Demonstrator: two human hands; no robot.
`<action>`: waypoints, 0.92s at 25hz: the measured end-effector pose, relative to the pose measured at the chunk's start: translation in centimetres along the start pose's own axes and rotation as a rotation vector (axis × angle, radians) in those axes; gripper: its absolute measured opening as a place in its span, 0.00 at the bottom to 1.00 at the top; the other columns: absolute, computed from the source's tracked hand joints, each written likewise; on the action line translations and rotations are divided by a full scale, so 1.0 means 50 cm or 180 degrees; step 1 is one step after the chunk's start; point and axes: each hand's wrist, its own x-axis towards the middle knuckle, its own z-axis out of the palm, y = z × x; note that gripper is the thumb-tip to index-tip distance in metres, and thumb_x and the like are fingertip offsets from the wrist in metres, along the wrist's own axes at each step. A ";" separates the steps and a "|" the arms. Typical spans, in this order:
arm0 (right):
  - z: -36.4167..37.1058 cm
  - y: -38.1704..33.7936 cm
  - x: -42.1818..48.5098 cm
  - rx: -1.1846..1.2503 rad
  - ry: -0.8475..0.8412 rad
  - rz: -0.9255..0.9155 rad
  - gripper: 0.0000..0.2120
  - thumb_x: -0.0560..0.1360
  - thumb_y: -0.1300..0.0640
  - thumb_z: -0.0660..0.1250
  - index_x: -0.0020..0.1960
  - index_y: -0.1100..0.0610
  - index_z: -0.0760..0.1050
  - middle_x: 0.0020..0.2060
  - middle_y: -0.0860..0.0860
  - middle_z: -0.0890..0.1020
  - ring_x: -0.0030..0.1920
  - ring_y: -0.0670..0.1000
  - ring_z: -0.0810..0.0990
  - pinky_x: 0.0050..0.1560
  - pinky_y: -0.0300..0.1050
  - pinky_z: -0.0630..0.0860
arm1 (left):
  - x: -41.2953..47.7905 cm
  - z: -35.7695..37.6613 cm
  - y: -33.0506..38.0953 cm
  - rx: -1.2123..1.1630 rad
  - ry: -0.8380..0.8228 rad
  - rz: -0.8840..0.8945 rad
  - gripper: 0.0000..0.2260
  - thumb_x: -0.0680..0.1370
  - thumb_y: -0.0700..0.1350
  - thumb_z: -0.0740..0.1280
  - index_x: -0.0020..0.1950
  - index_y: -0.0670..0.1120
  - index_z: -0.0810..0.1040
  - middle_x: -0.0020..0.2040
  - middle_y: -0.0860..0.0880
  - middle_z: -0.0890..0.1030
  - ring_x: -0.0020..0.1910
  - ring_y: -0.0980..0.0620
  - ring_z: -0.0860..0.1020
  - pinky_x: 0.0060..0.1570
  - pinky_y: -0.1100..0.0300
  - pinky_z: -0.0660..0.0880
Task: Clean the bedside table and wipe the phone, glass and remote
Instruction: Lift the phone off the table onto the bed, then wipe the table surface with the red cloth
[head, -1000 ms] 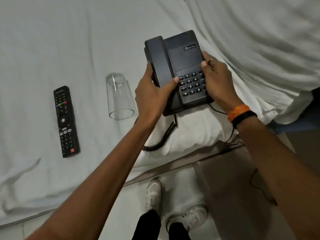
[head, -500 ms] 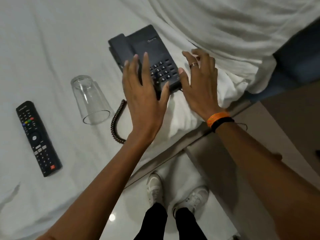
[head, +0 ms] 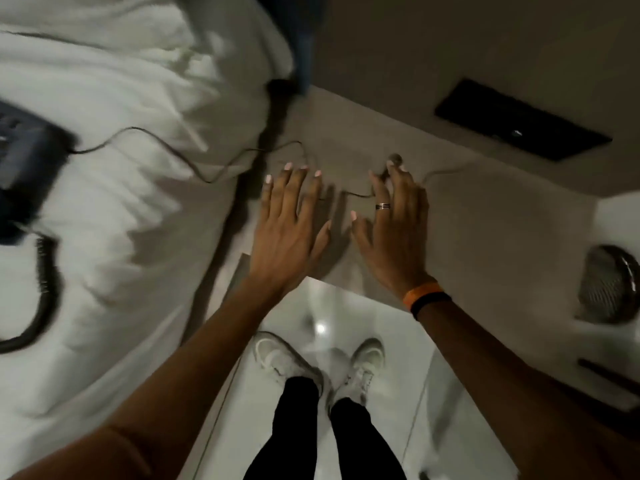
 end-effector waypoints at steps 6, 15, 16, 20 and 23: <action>-0.027 0.268 -0.243 -0.0333 -0.0013 0.1140 0.31 0.82 0.40 0.55 0.78 0.57 0.61 0.79 0.60 0.62 0.80 0.61 0.59 0.80 0.64 0.57 | -0.009 0.128 0.290 0.0052 -0.0482 0.1013 0.33 0.83 0.64 0.48 0.80 0.43 0.57 0.79 0.37 0.63 0.81 0.38 0.57 0.79 0.37 0.54; -0.164 0.540 -0.713 -0.0301 0.0345 0.2683 0.28 0.82 0.42 0.56 0.78 0.55 0.62 0.79 0.57 0.61 0.80 0.59 0.57 0.80 0.63 0.53 | -0.207 0.237 0.751 -0.0444 -0.1031 0.2738 0.29 0.84 0.57 0.57 0.81 0.42 0.60 0.79 0.37 0.63 0.80 0.37 0.58 0.77 0.36 0.57; -0.173 0.552 -0.770 -0.0275 0.0389 0.2795 0.27 0.82 0.43 0.56 0.78 0.53 0.61 0.79 0.56 0.61 0.81 0.58 0.56 0.80 0.63 0.53 | -0.239 0.247 0.791 -0.0617 -0.0935 0.3082 0.26 0.85 0.54 0.58 0.78 0.40 0.65 0.78 0.36 0.67 0.79 0.36 0.61 0.75 0.36 0.61; -0.186 0.561 -0.971 0.0068 0.0352 0.2941 0.27 0.81 0.44 0.56 0.78 0.51 0.60 0.79 0.53 0.61 0.80 0.55 0.57 0.79 0.62 0.55 | -0.338 0.285 0.906 -0.1063 -0.0588 0.4483 0.15 0.84 0.48 0.64 0.63 0.39 0.81 0.70 0.37 0.77 0.73 0.35 0.72 0.69 0.40 0.72; -0.173 0.540 -1.050 0.0169 0.0124 0.2983 0.26 0.81 0.45 0.56 0.76 0.52 0.65 0.77 0.54 0.64 0.77 0.58 0.63 0.76 0.60 0.60 | -0.381 0.300 0.942 -0.1046 -0.0855 0.4539 0.14 0.81 0.48 0.67 0.63 0.42 0.82 0.65 0.41 0.82 0.66 0.41 0.79 0.65 0.47 0.76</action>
